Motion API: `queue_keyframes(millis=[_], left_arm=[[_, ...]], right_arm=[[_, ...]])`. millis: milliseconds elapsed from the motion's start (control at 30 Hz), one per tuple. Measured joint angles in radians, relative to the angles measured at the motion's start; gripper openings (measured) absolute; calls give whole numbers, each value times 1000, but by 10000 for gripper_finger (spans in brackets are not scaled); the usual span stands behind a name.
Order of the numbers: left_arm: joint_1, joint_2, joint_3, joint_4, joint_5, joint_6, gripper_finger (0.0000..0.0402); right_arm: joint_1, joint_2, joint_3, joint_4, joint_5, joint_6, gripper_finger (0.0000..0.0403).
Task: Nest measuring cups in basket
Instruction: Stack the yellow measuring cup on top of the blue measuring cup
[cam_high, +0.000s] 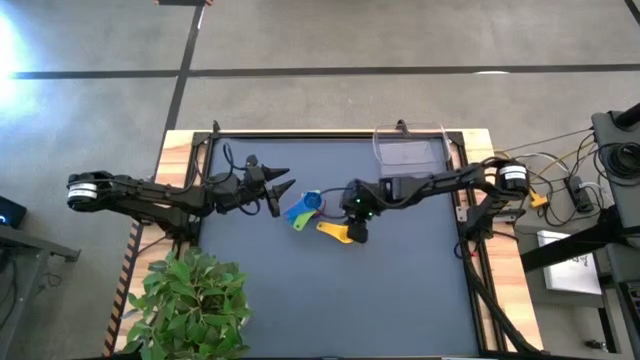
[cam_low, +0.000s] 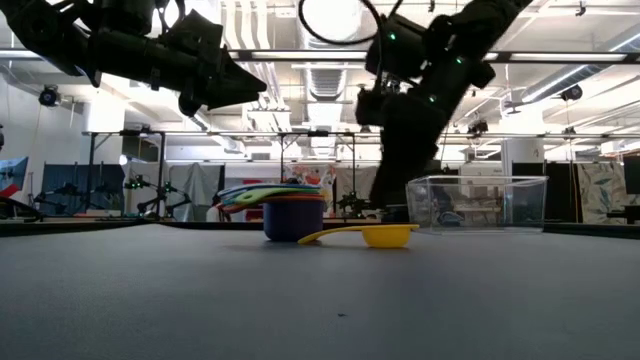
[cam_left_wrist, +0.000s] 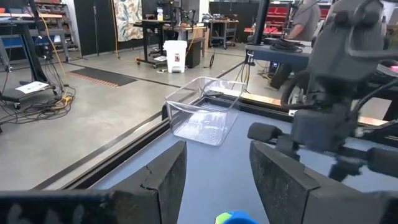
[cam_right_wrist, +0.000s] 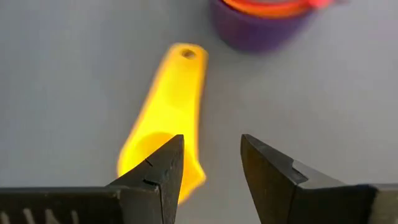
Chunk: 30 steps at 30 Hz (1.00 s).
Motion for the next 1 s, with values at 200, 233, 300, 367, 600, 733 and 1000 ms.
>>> queue_keyframes(millis=[200,233,300,367,600,733,1000], left_arm=[[0,0,0,1,0,-8,160],[0,0,0,1,0,-8,160],[0,0,0,2,0,-8,160],[0,0,0,2,0,-8,160],[0,0,0,4,0,-8,160],[0,0,0,4,0,-8,160],[0,0,0,4,0,-8,160]], right_arm=[[7,-1,-60,4,13,90,145],[7,-1,-65,2,13,100,143],[11,-1,-72,4,13,119,140],[17,-1,-74,5,13,139,137],[40,-1,-96,45,12,180,128],[42,-1,-121,84,11,206,128],[42,-1,-136,96,13,211,121]])
